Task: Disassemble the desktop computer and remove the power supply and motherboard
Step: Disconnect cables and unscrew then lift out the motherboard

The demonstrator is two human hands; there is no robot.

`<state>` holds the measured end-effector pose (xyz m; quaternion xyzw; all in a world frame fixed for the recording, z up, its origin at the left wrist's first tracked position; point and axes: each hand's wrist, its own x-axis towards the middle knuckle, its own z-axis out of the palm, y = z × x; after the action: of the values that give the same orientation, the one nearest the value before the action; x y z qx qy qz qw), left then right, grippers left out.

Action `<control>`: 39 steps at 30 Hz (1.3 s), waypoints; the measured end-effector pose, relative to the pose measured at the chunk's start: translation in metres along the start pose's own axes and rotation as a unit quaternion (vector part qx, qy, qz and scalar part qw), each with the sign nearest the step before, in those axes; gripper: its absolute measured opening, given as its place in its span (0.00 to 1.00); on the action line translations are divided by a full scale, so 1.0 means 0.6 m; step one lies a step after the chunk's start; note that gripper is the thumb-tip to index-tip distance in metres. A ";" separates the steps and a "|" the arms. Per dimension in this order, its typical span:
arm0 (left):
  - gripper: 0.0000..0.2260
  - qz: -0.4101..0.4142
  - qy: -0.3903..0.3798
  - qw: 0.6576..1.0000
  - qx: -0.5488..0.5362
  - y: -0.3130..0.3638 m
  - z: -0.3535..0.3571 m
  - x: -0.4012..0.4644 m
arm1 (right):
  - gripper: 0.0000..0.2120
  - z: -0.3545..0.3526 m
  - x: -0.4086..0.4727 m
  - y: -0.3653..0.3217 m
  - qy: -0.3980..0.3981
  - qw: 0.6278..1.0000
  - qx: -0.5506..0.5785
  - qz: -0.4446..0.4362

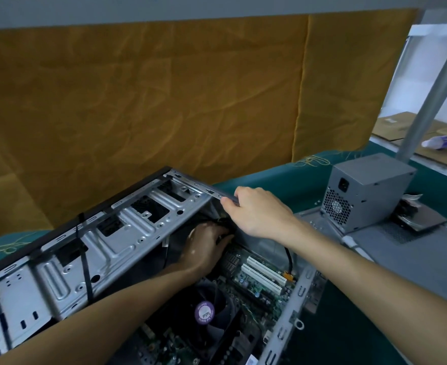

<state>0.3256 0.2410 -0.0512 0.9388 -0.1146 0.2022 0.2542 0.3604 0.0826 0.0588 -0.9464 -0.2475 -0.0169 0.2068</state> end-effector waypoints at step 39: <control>0.07 0.020 0.002 0.999 -0.045 -0.005 -0.003 0.001 | 0.21 -0.003 -0.010 -0.002 0.002 0.999 -0.029 -0.018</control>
<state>0.3263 0.2442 -0.0511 0.9235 -0.1423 0.2037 0.2924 0.3544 0.0800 0.0603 -0.9472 -0.2638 -0.0295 0.1799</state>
